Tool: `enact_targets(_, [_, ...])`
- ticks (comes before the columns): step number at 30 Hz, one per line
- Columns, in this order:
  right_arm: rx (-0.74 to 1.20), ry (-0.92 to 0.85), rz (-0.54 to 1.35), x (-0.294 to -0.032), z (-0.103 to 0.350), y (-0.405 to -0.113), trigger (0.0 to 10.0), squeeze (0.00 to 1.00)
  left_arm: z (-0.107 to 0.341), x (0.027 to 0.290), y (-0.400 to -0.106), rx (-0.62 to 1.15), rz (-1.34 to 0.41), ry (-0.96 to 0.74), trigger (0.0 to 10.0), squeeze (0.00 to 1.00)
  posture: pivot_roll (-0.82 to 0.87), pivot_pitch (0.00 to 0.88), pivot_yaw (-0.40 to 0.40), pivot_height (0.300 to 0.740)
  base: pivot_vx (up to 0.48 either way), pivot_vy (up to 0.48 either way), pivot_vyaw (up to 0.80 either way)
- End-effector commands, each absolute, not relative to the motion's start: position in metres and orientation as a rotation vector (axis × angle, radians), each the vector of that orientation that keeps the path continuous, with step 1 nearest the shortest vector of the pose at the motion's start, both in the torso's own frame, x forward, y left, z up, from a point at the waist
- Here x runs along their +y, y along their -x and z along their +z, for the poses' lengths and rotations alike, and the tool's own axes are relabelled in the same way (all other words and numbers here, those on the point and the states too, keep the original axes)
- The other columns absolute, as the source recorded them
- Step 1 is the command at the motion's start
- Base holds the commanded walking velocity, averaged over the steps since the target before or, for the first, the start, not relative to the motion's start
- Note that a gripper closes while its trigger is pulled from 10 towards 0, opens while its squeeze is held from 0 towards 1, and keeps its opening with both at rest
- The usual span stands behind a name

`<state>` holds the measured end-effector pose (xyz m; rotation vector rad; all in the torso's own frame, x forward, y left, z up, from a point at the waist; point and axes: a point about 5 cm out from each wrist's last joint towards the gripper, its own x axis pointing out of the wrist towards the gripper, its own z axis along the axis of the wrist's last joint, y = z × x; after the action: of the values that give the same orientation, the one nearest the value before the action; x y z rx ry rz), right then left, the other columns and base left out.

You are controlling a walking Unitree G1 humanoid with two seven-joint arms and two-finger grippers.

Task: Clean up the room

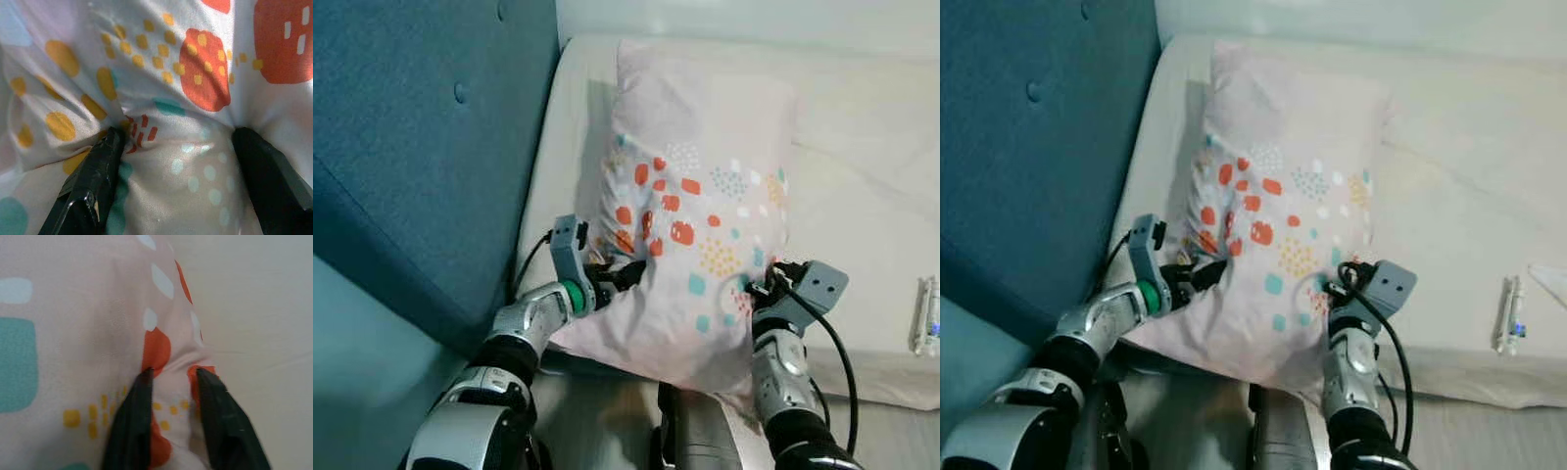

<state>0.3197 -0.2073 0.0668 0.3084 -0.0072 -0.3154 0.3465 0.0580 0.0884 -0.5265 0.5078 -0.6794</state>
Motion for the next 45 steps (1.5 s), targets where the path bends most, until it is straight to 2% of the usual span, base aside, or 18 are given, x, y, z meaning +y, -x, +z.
enact_targets(1, [0.052,-0.339,-0.291,-0.201,0.052,-0.314,10.0,1.00,0.070,0.039,-0.330,0.628,-0.743,0.543,10.0,0.08,-0.14,0.194,0.049,0.596,0.000,0.000,0.00])
enact_targets(3, [0.079,-0.379,-0.270,-0.198,0.048,-0.314,10.0,1.00,0.073,0.034,-0.328,0.632,-0.776,0.553,10.0,0.00,-0.14,0.192,0.054,0.596,0.000,0.000,0.00])
enact_targets(7, [0.104,-0.412,-0.255,-0.194,0.045,-0.314,10.0,1.00,0.076,0.028,-0.326,0.638,-0.815,0.555,10.0,0.00,-0.14,0.191,0.054,0.596,0.000,0.000,0.00])
enact_targets(8, [0.119,-0.426,-0.252,-0.192,0.043,-0.314,10.0,1.00,0.076,0.026,-0.325,0.647,-0.826,0.543,2.0,0.00,-0.14,0.189,0.055,0.596,0.000,0.000,0.00])
enact_targets(9, [0.119,-0.426,-0.252,-0.192,0.043,-0.314,10.0,1.00,0.076,0.026,-0.325,0.647,-0.826,0.543,2.0,0.00,-0.14,0.189,0.055,0.596,0.000,0.000,0.00])
enact_targets(10, [0.137,-0.444,-0.249,-0.190,0.041,-0.315,10.0,1.00,0.077,0.024,-0.325,0.653,-0.826,0.542,0.0,0.00,-0.14,0.189,0.055,0.596,0.000,0.000,0.00])
enact_targets(11, [0.151,-0.456,-0.246,-0.189,0.040,-0.315,10.0,0.39,0.077,0.023,-0.325,0.656,-0.827,0.545,0.0,0.00,-0.14,0.189,0.055,0.596,0.000,0.000,0.00])
enact_targets(12, [0.159,-0.463,-0.244,-0.188,0.039,-0.315,10.0,0.39,0.077,0.022,-0.325,0.656,-0.826,0.547,0.0,0.00,-0.14,0.189,0.055,0.596,0.000,0.000,0.00])
enact_targets(13, [0.176,-0.479,-0.239,-0.188,0.037,-0.315,10.0,0.00,0.078,0.022,-0.325,0.656,-0.823,0.553,0.0,0.00,-0.13,0.188,0.054,0.596,0.000,0.000,0.00])
enact_targets(20, [0.234,-0.527,-0.212,-0.184,0.032,-0.315,10.0,0.00,0.083,0.020,-0.326,0.655,-0.825,0.558,0.0,0.00,-0.13,0.188,0.054,0.596,0.000,0.000,0.00])
enact_targets(21, [0.235,-0.545,-0.189,-0.181,0.033,-0.318,7.9,0.00,0.089,0.021,-0.327,0.636,-0.834,0.557,0.0,0.00,-0.12,0.186,0.054,0.596,0.000,0.000,0.00])
enact_targets(24, [0.235,-0.559,-0.172,-0.179,0.034,-0.319,7.9,0.00,0.094,0.021,-0.329,0.622,-0.840,0.557,0.0,0.00,-0.12,0.186,0.054,0.596,0.000,0.000,0.00])
enact_targets(25, [0.232,-0.568,-0.151,-0.177,0.037,-0.322,5.0,0.00,0.103,0.023,-0.330,0.595,-0.853,0.545,0.0,0.00,-0.12,0.186,0.057,0.596,0.000,0.000,0.00])
enact_targets(26, [0.232,-0.568,-0.151,-0.177,0.037,-0.322,5.0,0.00,0.103,0.023,-0.330,0.595,-0.853,0.545,0.0,0.00,-0.12,0.186,0.057,0.596,0.000,0.000,0.00])
enact_targets(28, [0.225,-0.583,-0.115,-0.170,0.043,-0.329,0.0,0.00,0.124,0.032,-0.333,0.526,-0.858,0.498,0.0,0.00,-0.11,0.184,0.057,0.596,0.000,0.000,0.00])
enact_targets(36, [0.207,-0.616,-0.009,-0.151,0.052,-0.337,0.0,0.00,0.151,0.044,-0.334,0.432,-0.844,0.468,0.0,0.00,-0.08,0.183,0.058,0.596,0.000,0.000,0.00])
enact_targets(37, [0.164,-0.639,0.054,-0.140,0.064,-0.344,0.0,0.00,0.166,0.046,-0.333,0.380,-0.844,0.456,0.0,0.00,-0.07,0.182,0.060,0.596,0.000,0.000,0.00])
enact_targets(45, [0.016,-0.707,0.204,-0.119,0.109,-0.369,0.0,0.00,0.216,0.056,-0.324,0.208,-0.867,0.423,0.0,0.00,-0.04,0.173,0.060,0.596,0.000,0.000,0.00])
